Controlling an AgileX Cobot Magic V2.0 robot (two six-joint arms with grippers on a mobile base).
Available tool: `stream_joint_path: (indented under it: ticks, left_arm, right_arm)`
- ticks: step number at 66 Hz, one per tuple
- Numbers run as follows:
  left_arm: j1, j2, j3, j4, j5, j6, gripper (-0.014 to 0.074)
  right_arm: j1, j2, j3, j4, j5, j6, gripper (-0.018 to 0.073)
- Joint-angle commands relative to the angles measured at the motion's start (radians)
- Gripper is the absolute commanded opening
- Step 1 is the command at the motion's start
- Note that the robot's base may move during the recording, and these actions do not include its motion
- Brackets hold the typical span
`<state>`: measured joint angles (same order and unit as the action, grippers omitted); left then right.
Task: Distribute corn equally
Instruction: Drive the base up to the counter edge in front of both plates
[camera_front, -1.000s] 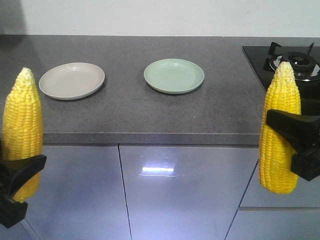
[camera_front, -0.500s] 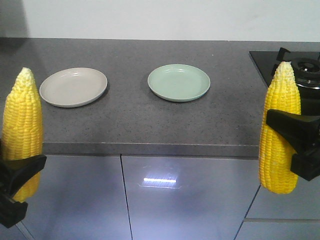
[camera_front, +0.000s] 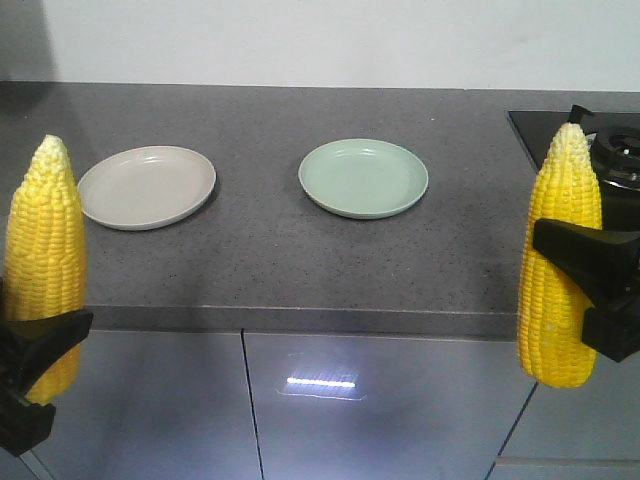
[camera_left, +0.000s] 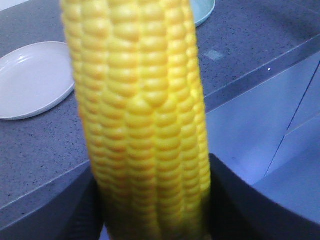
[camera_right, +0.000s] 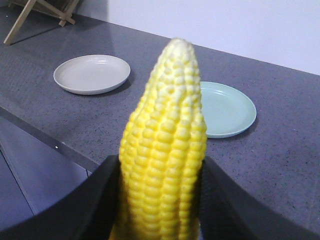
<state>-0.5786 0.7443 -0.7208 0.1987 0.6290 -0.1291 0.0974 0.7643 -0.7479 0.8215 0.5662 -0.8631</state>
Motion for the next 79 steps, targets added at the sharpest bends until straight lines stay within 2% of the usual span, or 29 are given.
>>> stream_joint_path:
  ticks: [1, 79]
  left_arm:
    - [-0.004, -0.004, -0.027, 0.001, -0.062, -0.002, 0.0227]
    - [-0.004, -0.004, -0.027, 0.001, -0.062, -0.002, 0.0227]
  right_arm:
    - [-0.002, -0.004, -0.025, 0.033, -0.048, -0.002, 0.0194]
    - [-0.002, -0.004, -0.025, 0.033, -0.048, -0.002, 0.0194]
